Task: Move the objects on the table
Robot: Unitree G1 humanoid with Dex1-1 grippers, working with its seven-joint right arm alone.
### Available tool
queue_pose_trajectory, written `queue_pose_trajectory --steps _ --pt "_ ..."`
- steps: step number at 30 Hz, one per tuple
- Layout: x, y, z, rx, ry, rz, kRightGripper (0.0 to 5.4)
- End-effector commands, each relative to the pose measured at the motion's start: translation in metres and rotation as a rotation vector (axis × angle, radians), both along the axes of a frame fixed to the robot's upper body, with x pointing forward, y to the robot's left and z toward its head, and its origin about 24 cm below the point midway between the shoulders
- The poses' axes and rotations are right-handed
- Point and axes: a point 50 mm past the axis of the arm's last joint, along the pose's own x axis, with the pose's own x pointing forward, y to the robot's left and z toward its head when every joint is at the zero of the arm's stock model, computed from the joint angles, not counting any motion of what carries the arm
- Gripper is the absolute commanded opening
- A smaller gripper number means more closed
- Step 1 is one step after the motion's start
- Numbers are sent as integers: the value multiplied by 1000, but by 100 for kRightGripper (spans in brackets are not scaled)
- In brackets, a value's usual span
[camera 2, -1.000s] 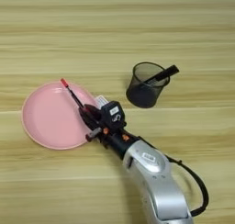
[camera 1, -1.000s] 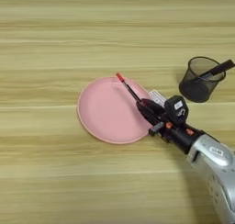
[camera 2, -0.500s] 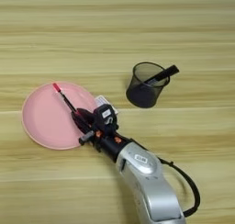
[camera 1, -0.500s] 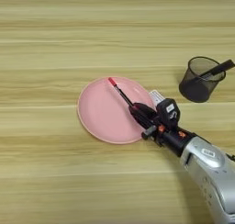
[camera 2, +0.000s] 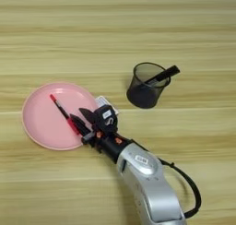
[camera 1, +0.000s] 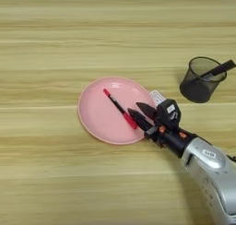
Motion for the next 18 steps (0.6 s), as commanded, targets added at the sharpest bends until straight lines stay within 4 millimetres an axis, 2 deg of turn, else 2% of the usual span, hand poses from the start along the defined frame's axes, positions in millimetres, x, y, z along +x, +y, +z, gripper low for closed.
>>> queue_pose_trajectory --steps 1,9,18 --pt "8 -1 18 0 -95 -8 219" --pt "11 -8 24 -9 -124 -36 305" --pt "19 -30 36 -26 -183 -128 392"
